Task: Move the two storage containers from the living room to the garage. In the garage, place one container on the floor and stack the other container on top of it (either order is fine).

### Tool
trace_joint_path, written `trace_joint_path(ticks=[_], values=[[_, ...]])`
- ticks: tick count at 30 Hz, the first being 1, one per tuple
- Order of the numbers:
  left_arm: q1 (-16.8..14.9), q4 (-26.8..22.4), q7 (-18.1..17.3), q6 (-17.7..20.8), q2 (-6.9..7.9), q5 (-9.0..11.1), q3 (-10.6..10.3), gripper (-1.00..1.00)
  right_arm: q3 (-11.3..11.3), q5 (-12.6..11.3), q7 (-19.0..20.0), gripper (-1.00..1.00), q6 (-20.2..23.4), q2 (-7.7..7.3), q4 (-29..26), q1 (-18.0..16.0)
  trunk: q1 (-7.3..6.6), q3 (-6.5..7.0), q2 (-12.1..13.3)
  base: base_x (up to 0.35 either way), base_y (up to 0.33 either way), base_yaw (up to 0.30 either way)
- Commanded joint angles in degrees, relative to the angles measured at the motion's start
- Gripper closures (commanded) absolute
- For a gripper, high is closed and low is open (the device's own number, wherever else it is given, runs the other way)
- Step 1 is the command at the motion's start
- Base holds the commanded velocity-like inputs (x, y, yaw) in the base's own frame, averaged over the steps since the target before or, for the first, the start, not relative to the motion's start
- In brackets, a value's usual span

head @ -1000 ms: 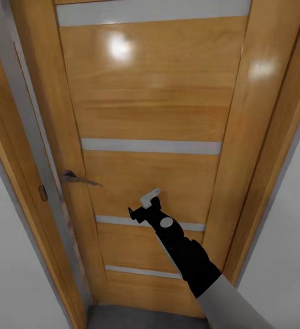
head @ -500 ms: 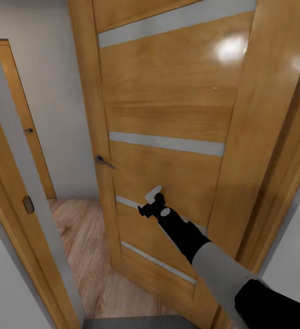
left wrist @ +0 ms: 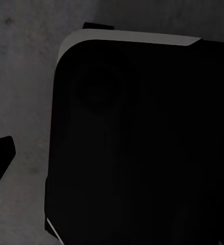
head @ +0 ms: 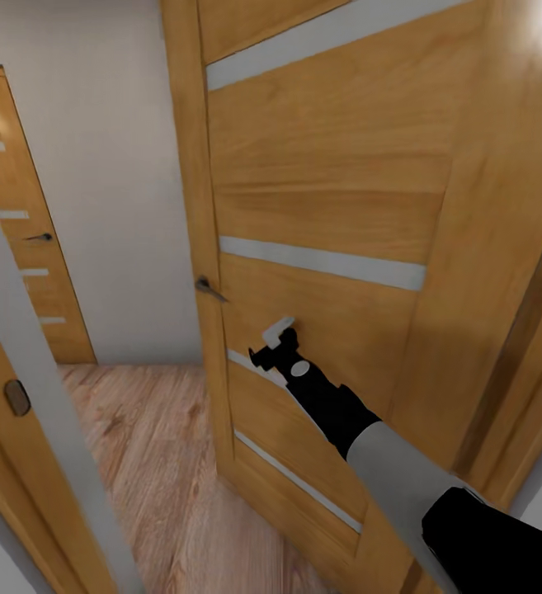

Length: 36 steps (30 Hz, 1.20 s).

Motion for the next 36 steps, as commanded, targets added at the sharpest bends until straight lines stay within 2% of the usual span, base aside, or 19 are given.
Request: trace_joint_path(ticks=[1,24,36], values=[[0.0,-0.02,0.03,-0.13,0.0,0.4,0.28,-1.0,0.0,1.11,-0.7,-1.0,0.3,0.0,-0.07,-0.06,0.03,-0.05,-0.02,0.302,0.0,0.0],[0.0,-0.06,0.03,-0.14,-0.07,0.4,0.28,-1.0,0.29,1.5,-1.14,-1.0,0.31,0.0,0.63,-0.04,0.03,-0.05,-0.02,0.023,0.0,0.0],[0.0,-0.11,0.07,-0.14,-0.04,0.4,0.28,-1.0,0.62,1.04,-2.58,-1.0,0.03,0.0,0.63,-0.04,0.03,-0.05,-0.02,0.007,0.0,0.0]])
